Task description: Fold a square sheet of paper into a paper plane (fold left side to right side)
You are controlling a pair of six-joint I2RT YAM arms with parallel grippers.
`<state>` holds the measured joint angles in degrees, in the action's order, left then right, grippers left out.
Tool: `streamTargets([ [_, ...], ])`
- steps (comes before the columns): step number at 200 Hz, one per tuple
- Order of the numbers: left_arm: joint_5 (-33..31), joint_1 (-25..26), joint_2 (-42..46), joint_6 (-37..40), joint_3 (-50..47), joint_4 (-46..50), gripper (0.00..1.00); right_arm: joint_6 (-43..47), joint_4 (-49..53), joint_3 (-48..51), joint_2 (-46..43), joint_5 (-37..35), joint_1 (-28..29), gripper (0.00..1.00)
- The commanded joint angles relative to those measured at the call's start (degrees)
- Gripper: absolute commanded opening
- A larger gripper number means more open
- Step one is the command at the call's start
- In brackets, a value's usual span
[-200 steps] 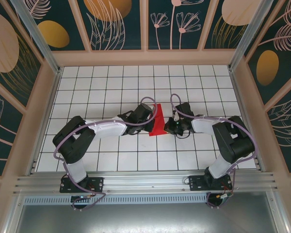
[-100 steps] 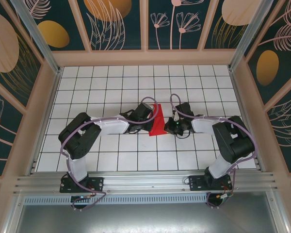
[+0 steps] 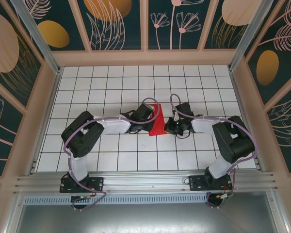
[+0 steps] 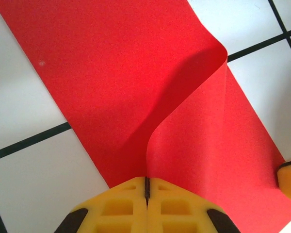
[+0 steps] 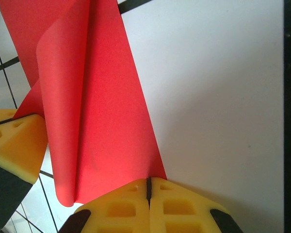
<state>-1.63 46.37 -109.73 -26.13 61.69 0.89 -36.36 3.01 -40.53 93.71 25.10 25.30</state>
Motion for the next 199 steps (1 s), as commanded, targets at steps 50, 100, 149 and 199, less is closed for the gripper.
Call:
streamTargets([
  [50, -2.2, -0.6, -1.6, 1.9, 2.4, 0.7, 0.0, 1.1, 4.8, 0.0, 2.0, -2.2, 0.6, 0.0],
  [100, -1.8, -0.7, -2.0, 1.9, 2.2, 0.9, 0.0, 1.3, 5.0, 0.0, 2.0, -2.2, 0.7, 0.0],
  [149, -0.6, -0.6, -2.9, 2.0, 2.3, 1.2, 0.0, 1.5, 4.8, -0.3, 1.9, -2.1, 0.8, 0.0],
  [199, 0.0, -0.6, -4.1, 2.3, 2.9, 2.7, 0.0, 1.4, 2.5, -1.2, 0.4, 0.6, 0.7, 0.0],
])
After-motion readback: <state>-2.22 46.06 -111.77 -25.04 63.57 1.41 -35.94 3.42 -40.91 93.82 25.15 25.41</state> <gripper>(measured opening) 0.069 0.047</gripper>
